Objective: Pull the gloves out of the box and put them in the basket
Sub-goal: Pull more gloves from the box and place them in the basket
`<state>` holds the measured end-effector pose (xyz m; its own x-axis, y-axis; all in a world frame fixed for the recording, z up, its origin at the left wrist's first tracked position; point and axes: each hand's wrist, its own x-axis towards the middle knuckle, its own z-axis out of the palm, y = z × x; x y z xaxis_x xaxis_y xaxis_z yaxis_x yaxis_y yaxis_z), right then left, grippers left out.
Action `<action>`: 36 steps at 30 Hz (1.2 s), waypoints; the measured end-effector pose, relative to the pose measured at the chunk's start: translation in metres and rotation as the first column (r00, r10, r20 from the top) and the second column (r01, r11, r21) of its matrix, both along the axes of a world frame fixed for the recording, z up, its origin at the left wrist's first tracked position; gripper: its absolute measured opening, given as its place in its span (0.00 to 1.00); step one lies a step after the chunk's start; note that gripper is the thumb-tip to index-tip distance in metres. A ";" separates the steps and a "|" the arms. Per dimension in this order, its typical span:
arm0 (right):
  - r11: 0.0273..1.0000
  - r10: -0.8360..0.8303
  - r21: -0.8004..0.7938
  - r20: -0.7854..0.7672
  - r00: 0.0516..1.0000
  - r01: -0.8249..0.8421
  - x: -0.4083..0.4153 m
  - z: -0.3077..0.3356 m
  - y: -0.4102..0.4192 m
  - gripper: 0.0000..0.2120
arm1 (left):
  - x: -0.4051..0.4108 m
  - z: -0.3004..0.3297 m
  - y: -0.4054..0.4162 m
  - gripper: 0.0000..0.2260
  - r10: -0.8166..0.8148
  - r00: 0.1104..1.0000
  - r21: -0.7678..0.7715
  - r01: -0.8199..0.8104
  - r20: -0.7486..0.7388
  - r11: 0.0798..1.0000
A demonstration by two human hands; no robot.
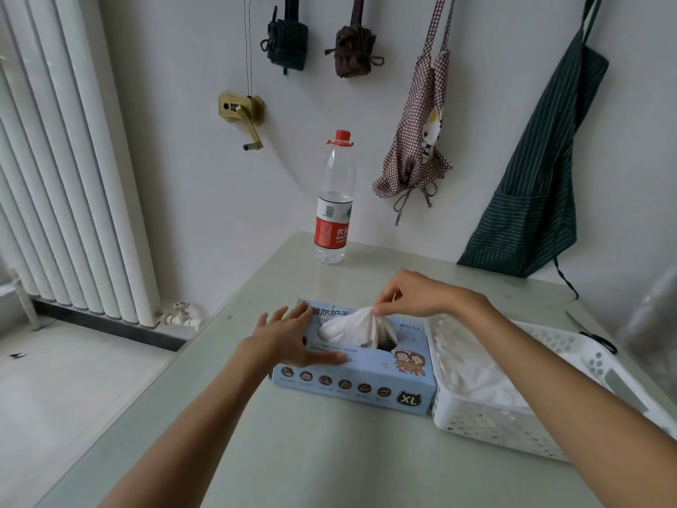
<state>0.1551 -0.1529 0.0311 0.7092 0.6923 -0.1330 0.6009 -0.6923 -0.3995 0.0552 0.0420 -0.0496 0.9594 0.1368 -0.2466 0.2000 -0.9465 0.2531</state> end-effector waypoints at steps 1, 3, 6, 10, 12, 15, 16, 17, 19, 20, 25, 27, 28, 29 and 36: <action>1.000 -0.012 0.015 0.016 1.000 0.011 0.000 0.003 -0.001 0.10 | 0.001 0.000 0.000 0.53 -0.002 1.000 0.007 0.002 0.000 1.000; 0.997 -0.051 0.064 0.091 0.995 0.045 0.000 0.005 0.000 0.08 | 0.001 -0.001 0.000 0.53 -0.005 1.000 0.026 0.005 0.001 1.000; 0.993 -0.043 0.110 0.099 0.994 0.032 -0.007 0.004 0.004 0.07 | 0.002 0.000 0.000 0.53 -0.001 1.000 0.047 0.000 0.002 0.999; 0.983 -0.050 0.183 0.107 0.993 0.029 -0.011 0.008 0.010 0.07 | 0.000 -0.001 0.000 0.54 0.014 1.000 0.037 -0.014 0.009 0.999; 0.981 -0.080 0.189 0.211 0.974 0.040 -0.012 0.009 0.010 0.08 | 0.000 -0.002 -0.001 0.54 0.014 1.000 0.027 -0.014 0.013 1.000; 0.988 -0.069 0.154 0.304 0.950 0.022 -0.018 0.010 0.009 0.05 | -0.001 0.001 -0.001 0.53 0.007 1.000 0.037 -0.007 0.022 0.999; 0.987 -0.078 0.160 0.312 0.947 0.029 -0.019 0.010 0.008 0.04 | -0.001 0.003 -0.001 0.53 -0.002 1.000 0.043 0.001 0.030 0.999; 0.980 -0.110 0.193 0.316 0.942 0.050 -0.019 0.010 0.007 0.04 | 0.000 0.004 0.000 0.53 -0.008 0.999 0.038 0.007 0.049 0.999; 0.966 -0.154 0.244 0.298 0.942 0.080 -0.017 0.009 0.003 0.04 | 0.003 0.005 -0.003 0.55 -0.011 0.987 -0.014 0.014 0.160 1.000; 0.966 -0.147 0.244 0.267 0.952 0.081 -0.016 0.007 0.002 0.05 | 0.004 0.006 -0.005 0.55 -0.019 0.968 -0.053 0.033 0.251 0.998; 0.974 -0.129 0.208 0.188 0.974 0.089 -0.019 -0.002 0.002 0.10 | 0.010 0.012 -0.022 0.26 -0.079 0.702 -0.049 0.161 0.707 0.986; 0.969 -0.171 0.211 0.193 0.966 0.129 -0.023 0.000 -0.005 0.17 | 0.012 0.020 -0.022 0.13 -0.031 0.677 -0.086 0.138 0.735 0.987; 0.973 -0.172 0.190 0.210 0.962 0.132 -0.027 0.001 -0.007 0.21 | 0.012 0.023 -0.020 0.09 -0.014 0.696 -0.108 0.132 0.718 0.985; 0.980 -0.158 0.158 0.234 0.959 0.123 -0.030 0.001 -0.009 0.24 | 0.014 0.028 -0.020 0.07 -0.004 0.716 -0.127 0.129 0.698 0.983; 0.954 -0.226 0.276 0.418 0.880 0.114 -0.038 -0.012 0.003 0.09 | 0.020 0.077 -0.022 0.05 0.182 0.740 -0.331 0.058 0.648 0.942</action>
<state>0.1176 -0.1495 0.0194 0.7642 0.5266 0.3723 0.6342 -0.7184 -0.2857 0.0755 0.0198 0.0275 0.8829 0.2340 0.4071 -0.0765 -0.7837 0.6164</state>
